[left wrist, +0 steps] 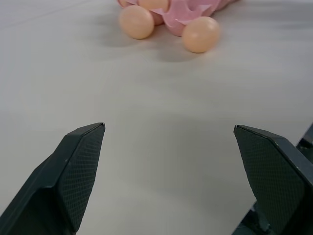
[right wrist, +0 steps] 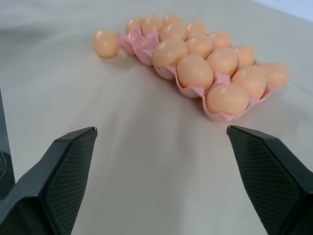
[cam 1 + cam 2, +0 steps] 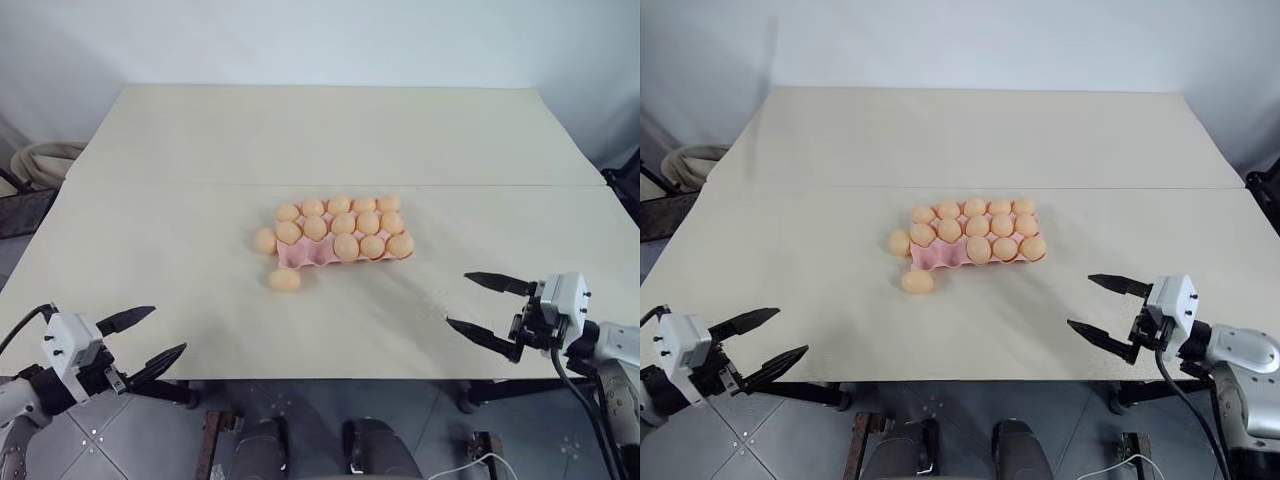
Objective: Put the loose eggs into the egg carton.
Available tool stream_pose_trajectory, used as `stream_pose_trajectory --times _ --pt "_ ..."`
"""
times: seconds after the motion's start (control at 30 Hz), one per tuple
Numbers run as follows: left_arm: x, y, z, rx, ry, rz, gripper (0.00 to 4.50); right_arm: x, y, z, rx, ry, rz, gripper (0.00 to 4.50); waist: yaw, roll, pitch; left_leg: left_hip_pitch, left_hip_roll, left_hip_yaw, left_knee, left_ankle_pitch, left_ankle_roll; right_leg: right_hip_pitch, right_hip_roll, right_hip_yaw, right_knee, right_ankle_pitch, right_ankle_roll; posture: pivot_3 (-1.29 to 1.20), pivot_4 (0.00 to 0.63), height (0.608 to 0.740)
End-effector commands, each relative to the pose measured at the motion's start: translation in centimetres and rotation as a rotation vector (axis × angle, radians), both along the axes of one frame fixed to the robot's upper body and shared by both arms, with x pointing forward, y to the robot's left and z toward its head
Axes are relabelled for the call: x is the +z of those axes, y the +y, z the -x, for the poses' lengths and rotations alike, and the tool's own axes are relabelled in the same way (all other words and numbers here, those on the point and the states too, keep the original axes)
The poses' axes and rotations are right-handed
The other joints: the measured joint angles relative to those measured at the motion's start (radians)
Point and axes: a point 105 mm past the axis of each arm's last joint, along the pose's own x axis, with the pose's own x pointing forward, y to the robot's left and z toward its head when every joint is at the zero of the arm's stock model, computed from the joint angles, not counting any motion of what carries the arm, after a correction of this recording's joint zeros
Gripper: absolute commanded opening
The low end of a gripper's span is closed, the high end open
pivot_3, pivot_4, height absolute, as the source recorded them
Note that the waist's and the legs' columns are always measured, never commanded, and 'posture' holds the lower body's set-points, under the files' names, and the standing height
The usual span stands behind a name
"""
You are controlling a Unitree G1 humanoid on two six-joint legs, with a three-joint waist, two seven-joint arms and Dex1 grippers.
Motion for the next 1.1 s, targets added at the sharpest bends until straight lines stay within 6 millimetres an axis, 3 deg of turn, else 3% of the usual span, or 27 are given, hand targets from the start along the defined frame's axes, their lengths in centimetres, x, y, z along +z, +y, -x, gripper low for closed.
stream_pose_trajectory --times 0.03,0.17,0.37,0.63,0.9,1.0,1.1 --pt "0.9 -0.9 -0.7 -0.032 -0.015 0.015 4.50 1.4 -0.5 -0.3 -0.027 -0.061 0.009 4.45 0.000 0.000 0.000 0.000 0.000 0.000 -0.001 0.000 0.000 0.000 0.000 0.000 -0.001 0.000 0.001 0.00 0.150 0.740" --pt "1.4 -3.3 -2.8 -0.084 -0.019 0.059 4.50 1.7 -0.5 -0.5 -0.033 -0.063 0.009 4.45 0.010 0.000 0.000 0.000 0.000 0.000 -0.006 0.000 0.000 -0.001 0.000 -0.002 -0.003 0.007 0.014 0.00 0.150 0.740" --pt "1.5 -8.6 -5.5 -0.249 0.003 0.095 4.50 1.6 -0.9 0.1 -0.059 -0.029 0.031 4.45 0.023 0.001 0.000 0.000 0.000 0.000 -0.009 0.003 0.002 -0.002 0.001 -0.003 -0.004 0.007 0.015 0.00 0.150 0.740" --pt "-0.4 -13.7 -9.5 -0.251 0.032 0.074 4.50 2.0 0.5 1.0 -0.074 -0.034 0.000 4.45 0.019 0.001 0.000 0.002 -0.001 0.001 -0.005 0.005 0.005 0.000 0.002 -0.002 0.002 0.008 0.018 0.00 0.150 0.740" --pt "-2.2 -14.8 -12.3 -0.081 0.008 0.030 4.50 2.9 1.1 1.6 -0.106 -0.048 -0.029 4.45 0.022 0.000 0.000 0.001 -0.001 0.000 0.004 0.005 0.005 0.001 0.002 -0.002 0.009 0.008 0.020 0.00 0.150 0.740" --pt "-2.4 -15.6 -12.6 -0.073 0.004 0.061 3.91 3.0 1.0 1.7 -0.111 -0.046 -0.029 4.50 0.023 0.000 0.000 0.001 -0.002 0.000 0.005 0.005 0.004 0.001 0.001 -0.001 0.009 0.009 0.022 0.00 0.150 0.740" --pt "-2.2 -15.9 -12.5 -0.074 -0.006 0.088 3.05 3.1 1.0 1.6 -0.113 -0.043 -0.034 4.50 0.023 0.000 0.000 0.001 -0.003 0.000 0.005 0.005 0.006 0.001 0.001 -0.001 0.008 0.010 0.022 0.00 0.150 0.740"
